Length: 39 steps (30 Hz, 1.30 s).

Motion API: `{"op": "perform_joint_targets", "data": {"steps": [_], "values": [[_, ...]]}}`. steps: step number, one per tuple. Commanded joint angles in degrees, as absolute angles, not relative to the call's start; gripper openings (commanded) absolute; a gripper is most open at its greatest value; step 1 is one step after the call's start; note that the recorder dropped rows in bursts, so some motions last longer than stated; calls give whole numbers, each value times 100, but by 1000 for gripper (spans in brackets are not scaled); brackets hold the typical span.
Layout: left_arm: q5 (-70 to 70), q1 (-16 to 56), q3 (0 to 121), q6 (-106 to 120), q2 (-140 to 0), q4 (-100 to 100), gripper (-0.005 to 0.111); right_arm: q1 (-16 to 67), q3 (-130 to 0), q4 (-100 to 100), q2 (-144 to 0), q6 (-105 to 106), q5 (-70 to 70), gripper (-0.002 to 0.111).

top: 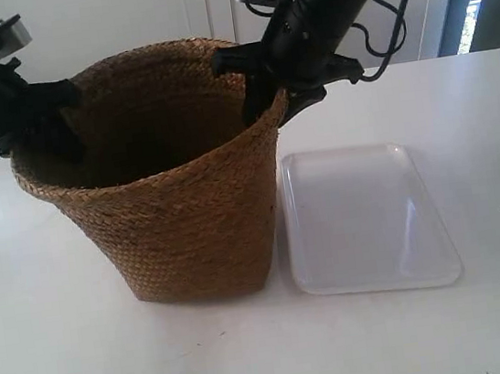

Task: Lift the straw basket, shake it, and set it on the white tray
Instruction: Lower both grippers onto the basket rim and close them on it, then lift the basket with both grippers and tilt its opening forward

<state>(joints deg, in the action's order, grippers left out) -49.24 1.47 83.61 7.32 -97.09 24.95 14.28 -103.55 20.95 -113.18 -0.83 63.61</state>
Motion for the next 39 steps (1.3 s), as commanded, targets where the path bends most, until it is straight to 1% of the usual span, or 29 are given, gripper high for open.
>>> {"op": "perform_joint_targets", "data": {"steps": [1, 3, 6, 9, 16, 21, 30, 36, 39], "values": [[-4933, 131, 8363, 685, -9504, 2440, 0, 1443, -10340, 1734, -11105, -106, 6331, 0], [-4867, 145, 8363, 486, -9321, 2453, 0, 1459, -10259, 1578, -10910, -188, 6245, 0], [-4786, 345, 8310, 476, -8992, 2356, 0, 1647, -9953, 1427, -10612, -240, 5893, 0], [-4403, 458, 7943, 337, -8604, 2279, 0, 1873, -9461, 1427, -10280, -297, 5253, 0], [-3762, 470, 7130, 288, -7930, 2204, 0, 1884, -8565, 1212, -9752, -284, 4788, 0], [-3535, 504, 6898, 341, -7524, 2245, 0, 1935, -8101, 1162, -9357, 0, 4596, 0], [-3039, 1293, 6818, 393, -7323, 2205, 0, 2353, -7383, 822, -8817, 0, 3966, 0], [-2637, 1517, 6429, 281, -7227, 1881, 0, 2627, -6853, -239, -8512, -833, 3431, 0], [-2398, 1561, 6105, 281, -7020, 1772, 0, 2641, -6600, -302, -8310, -843, 3321, 0]]}}
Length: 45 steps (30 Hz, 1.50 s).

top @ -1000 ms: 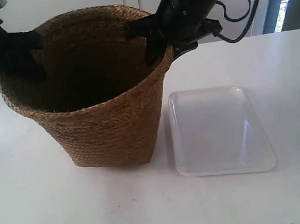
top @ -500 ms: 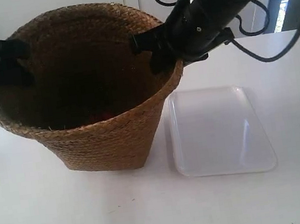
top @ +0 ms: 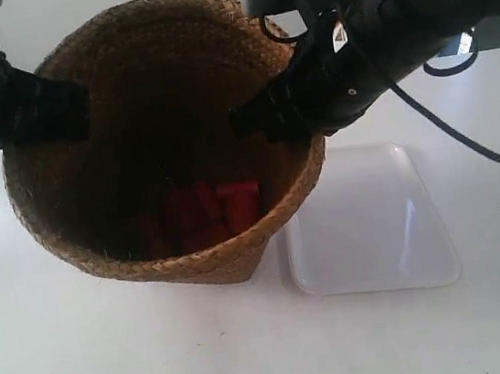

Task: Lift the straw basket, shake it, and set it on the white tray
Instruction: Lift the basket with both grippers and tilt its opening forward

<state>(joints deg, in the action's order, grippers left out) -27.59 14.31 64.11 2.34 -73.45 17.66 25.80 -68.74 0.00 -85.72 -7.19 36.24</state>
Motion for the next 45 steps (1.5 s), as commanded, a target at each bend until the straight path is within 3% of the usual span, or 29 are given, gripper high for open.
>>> {"op": "perform_joint_targets", "data": {"steps": [1, 18, 23, 31, 45], "values": [[-2302, 1561, 5979, 281, -6926, 1797, 0, 2670, -6527, -302, -8255, -843, 3267, 0], [-2108, 1561, 5400, 268, -6334, 1779, 0, 2801, -6112, -254, -7927, -843, 2895, 0], [-2385, 1674, 5362, 1261, -6334, 2061, 0, 2801, -5968, -254, -7963, -749, 2712, 0], [-1558, 1872, 4992, 1172, -5929, 2066, 0, 2801, -5246, -254, -7528, -832, 1808, 0], [-1139, 1872, 4670, 1086, -5768, 2021, 0, 2801, -5127, -229, -7164, -591, 2057, 0]]}}
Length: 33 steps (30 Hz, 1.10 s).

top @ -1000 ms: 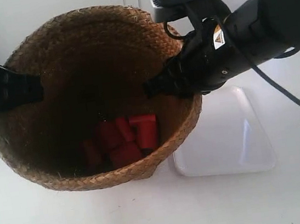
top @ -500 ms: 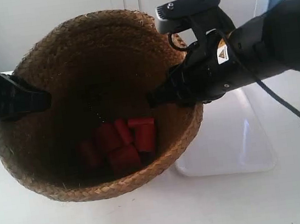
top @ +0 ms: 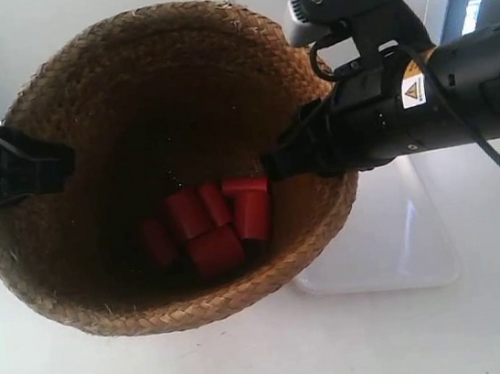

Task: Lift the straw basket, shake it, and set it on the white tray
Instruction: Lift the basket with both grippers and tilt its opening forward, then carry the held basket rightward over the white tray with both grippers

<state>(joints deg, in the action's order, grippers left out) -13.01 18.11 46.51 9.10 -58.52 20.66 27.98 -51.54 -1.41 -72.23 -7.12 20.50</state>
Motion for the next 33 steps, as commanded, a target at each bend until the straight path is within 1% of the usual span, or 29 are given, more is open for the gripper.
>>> {"op": "perform_joint_targets", "data": {"steps": [1, 8, 12, 15, 22, 33], "values": [[-1096, 1872, 4670, 1019, -5768, 2080, 0, 2801, -5127, -213, -7164, -591, 2057, 0], [-1119, 1872, 4670, 1026, -5872, 2095, 0, 2801, -5127, -214, -7164, -591, 1625, 0], [-854, 1872, 4670, 913, -5871, 2095, 0, 2801, -5127, -214, -7268, -591, 2188, 0], [-567, 1872, 4670, 736, -5871, 2095, 0, 2801, -5127, -214, -7376, -591, 2309, 0], [-1162, 1872, 4670, 774, -5871, 2049, 0, 2801, -5127, -126, -7377, -591, 2260, 0], [-1181, 1872, 4670, 751, -5871, 1882, 0, 2801, -5127, -95, -7626, -637, 2131, 0]]}}
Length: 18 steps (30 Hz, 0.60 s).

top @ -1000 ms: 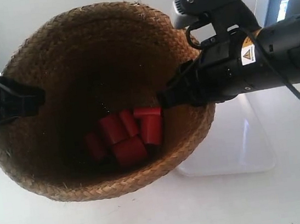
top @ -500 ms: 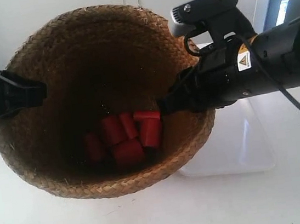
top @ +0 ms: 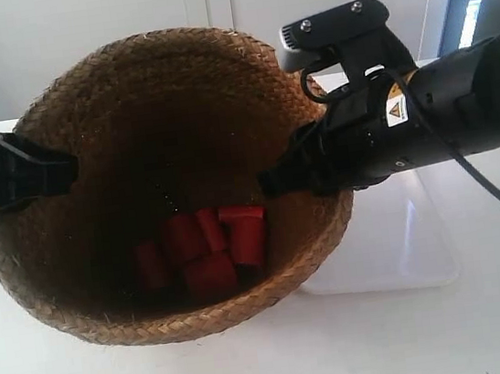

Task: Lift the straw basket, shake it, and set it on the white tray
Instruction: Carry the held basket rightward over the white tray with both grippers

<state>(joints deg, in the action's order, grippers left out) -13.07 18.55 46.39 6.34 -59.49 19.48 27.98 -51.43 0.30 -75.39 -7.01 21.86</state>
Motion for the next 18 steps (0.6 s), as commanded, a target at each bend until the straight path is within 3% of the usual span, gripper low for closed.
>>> {"op": "perform_joint_targets", "data": {"steps": [1, 18], "values": [[-1181, 1872, 4670, 751, -5871, 1882, 0, 2801, -5127, -95, -7648, -637, 2120, 0], [-1188, 1872, 4670, 773, -5871, 1748, 0, 2801, -5127, -81, -7707, -637, 2048, 0]]}}
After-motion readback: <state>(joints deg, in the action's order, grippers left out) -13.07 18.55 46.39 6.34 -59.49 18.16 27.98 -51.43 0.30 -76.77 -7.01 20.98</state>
